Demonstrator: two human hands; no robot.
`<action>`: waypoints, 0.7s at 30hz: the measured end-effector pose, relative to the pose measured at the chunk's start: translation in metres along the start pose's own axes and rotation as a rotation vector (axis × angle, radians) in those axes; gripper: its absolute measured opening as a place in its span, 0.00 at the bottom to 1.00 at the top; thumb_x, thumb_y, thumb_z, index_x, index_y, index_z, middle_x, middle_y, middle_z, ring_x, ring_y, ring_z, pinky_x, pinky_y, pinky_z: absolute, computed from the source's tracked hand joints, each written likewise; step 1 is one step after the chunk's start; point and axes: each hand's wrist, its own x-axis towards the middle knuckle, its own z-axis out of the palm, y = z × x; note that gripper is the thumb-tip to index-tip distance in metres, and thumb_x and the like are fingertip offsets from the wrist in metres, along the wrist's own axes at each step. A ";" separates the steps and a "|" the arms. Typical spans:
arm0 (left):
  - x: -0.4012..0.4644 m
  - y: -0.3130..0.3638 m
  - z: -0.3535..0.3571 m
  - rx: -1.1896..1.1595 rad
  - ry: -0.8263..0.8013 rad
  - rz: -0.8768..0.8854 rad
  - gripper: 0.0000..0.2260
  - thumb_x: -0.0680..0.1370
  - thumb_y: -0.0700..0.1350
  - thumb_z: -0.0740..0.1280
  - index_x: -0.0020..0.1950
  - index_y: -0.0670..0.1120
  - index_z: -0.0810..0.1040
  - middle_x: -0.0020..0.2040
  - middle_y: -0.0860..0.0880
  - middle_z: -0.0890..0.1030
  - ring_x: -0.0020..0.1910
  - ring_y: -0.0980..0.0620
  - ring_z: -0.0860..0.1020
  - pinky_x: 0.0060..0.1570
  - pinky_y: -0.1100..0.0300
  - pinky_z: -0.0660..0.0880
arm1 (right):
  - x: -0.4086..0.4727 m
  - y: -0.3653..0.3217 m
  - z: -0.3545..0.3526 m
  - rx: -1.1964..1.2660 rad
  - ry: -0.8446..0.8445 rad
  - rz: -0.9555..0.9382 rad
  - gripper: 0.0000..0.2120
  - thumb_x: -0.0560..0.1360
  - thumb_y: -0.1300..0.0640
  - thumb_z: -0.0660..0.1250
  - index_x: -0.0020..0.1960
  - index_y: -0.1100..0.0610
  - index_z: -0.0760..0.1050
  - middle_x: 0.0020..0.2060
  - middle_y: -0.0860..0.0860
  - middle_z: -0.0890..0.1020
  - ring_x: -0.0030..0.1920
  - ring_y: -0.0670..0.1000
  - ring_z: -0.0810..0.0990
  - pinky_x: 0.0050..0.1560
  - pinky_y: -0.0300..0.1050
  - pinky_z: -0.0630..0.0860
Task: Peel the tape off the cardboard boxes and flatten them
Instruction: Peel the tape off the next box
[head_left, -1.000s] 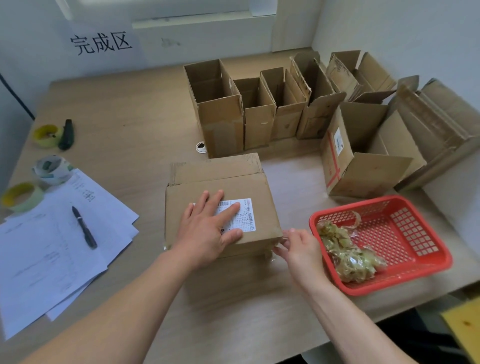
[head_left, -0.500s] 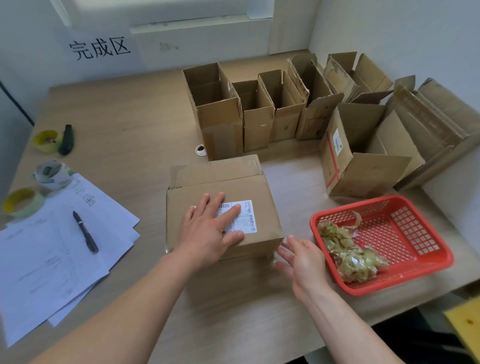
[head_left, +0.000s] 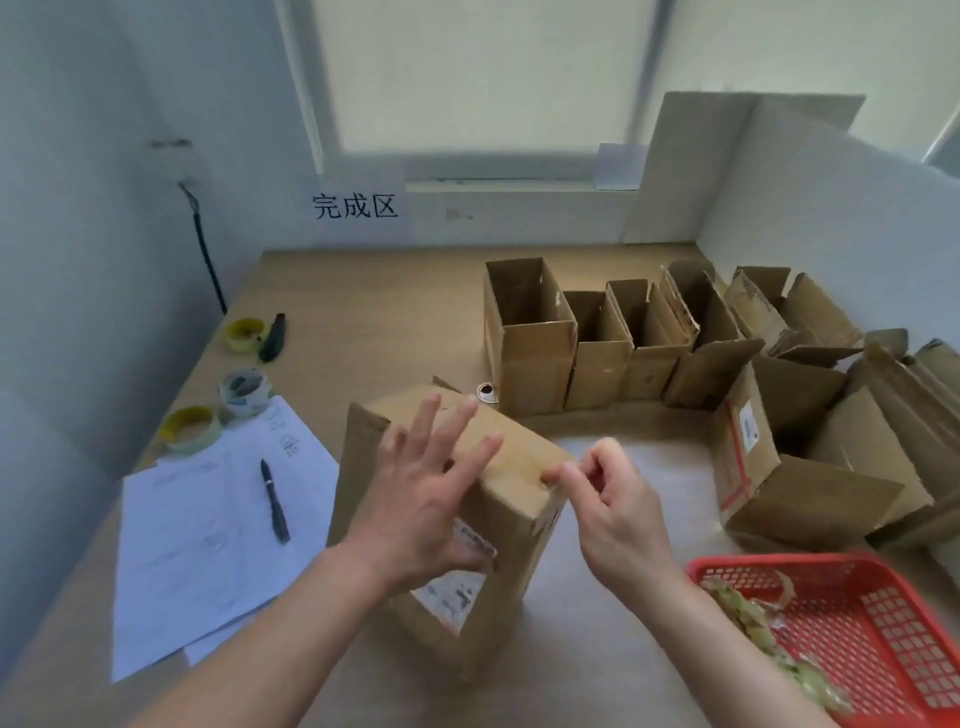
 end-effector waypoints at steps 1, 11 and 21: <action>-0.004 -0.002 -0.004 0.007 -0.037 0.008 0.49 0.63 0.72 0.72 0.78 0.59 0.56 0.82 0.52 0.51 0.80 0.46 0.43 0.74 0.39 0.41 | 0.002 -0.007 0.006 -0.007 -0.036 -0.021 0.11 0.78 0.47 0.63 0.38 0.48 0.67 0.34 0.45 0.82 0.38 0.45 0.81 0.35 0.47 0.75; -0.038 0.005 0.004 -0.028 0.079 -0.058 0.42 0.53 0.67 0.79 0.64 0.54 0.77 0.68 0.50 0.76 0.68 0.42 0.72 0.65 0.47 0.65 | 0.015 0.000 0.020 0.496 0.068 0.390 0.10 0.82 0.56 0.60 0.44 0.58 0.67 0.24 0.50 0.75 0.29 0.48 0.78 0.27 0.41 0.76; -0.060 0.011 0.020 -0.045 0.134 -0.092 0.43 0.53 0.68 0.77 0.65 0.56 0.71 0.68 0.51 0.74 0.70 0.43 0.70 0.65 0.48 0.61 | 0.003 -0.004 0.009 -0.505 -0.115 0.004 0.27 0.68 0.42 0.77 0.63 0.52 0.78 0.33 0.41 0.72 0.40 0.47 0.73 0.40 0.40 0.64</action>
